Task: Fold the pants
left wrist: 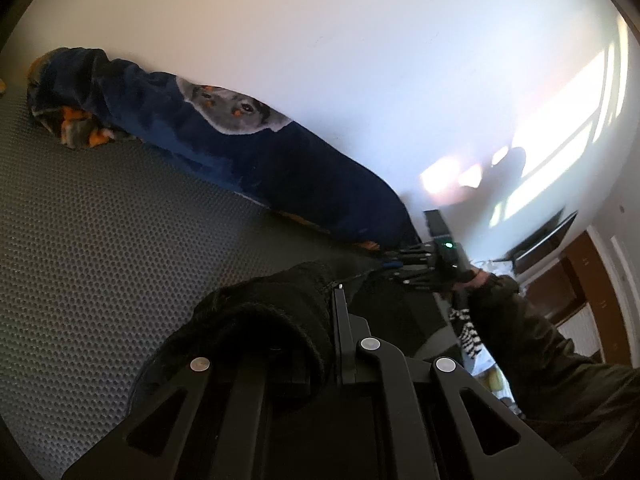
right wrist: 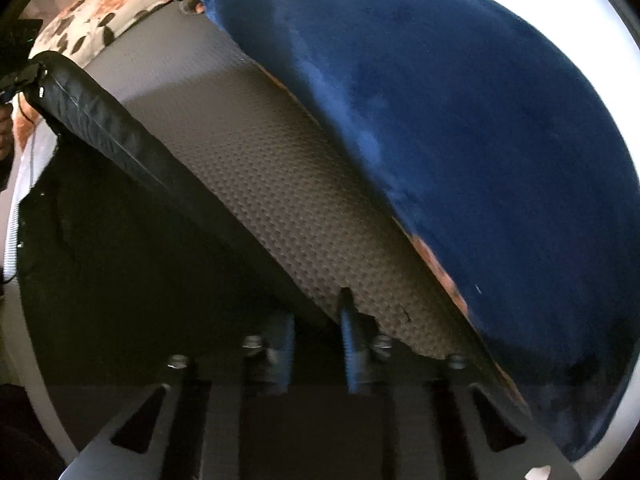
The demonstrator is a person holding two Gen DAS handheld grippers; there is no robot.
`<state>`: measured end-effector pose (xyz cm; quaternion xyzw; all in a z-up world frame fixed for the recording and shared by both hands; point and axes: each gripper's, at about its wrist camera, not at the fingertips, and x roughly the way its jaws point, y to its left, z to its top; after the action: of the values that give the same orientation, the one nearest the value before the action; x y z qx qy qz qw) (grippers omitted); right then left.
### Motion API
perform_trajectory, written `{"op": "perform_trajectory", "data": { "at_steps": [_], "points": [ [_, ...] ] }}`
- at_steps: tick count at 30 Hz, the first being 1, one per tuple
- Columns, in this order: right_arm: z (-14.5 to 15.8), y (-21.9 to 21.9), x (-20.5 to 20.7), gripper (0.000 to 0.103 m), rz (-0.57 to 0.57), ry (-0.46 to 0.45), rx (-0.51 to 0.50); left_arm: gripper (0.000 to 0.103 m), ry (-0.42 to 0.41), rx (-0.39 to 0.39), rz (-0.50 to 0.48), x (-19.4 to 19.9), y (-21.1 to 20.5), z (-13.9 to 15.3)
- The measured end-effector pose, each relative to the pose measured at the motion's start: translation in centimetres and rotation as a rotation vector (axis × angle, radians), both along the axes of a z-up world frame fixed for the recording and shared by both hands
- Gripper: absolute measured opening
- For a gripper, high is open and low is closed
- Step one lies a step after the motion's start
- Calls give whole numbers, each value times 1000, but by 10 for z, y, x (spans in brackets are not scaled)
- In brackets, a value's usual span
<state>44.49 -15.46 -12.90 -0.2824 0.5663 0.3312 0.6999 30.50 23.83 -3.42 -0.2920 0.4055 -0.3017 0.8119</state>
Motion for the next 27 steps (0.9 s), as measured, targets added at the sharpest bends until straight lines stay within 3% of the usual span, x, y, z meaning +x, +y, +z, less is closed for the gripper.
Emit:
{"op": "perform_trajectory", "data": {
  "at_steps": [7,11,19,27],
  "points": [
    [50,-18,-61,9,-87,-201,26,8,25,47,-14,-15,3,8],
    [81,-26,-121,8,-139,-276,39,9,6,94,-63,-44,1,22],
    [88,-39,-250,7,-209,-260,68,10,23,184,-159,-113,-6,20],
    [45,-36,-323,7,-268,-155,107,14,107,296,-209,-176,-6,-17]
  ]
}}
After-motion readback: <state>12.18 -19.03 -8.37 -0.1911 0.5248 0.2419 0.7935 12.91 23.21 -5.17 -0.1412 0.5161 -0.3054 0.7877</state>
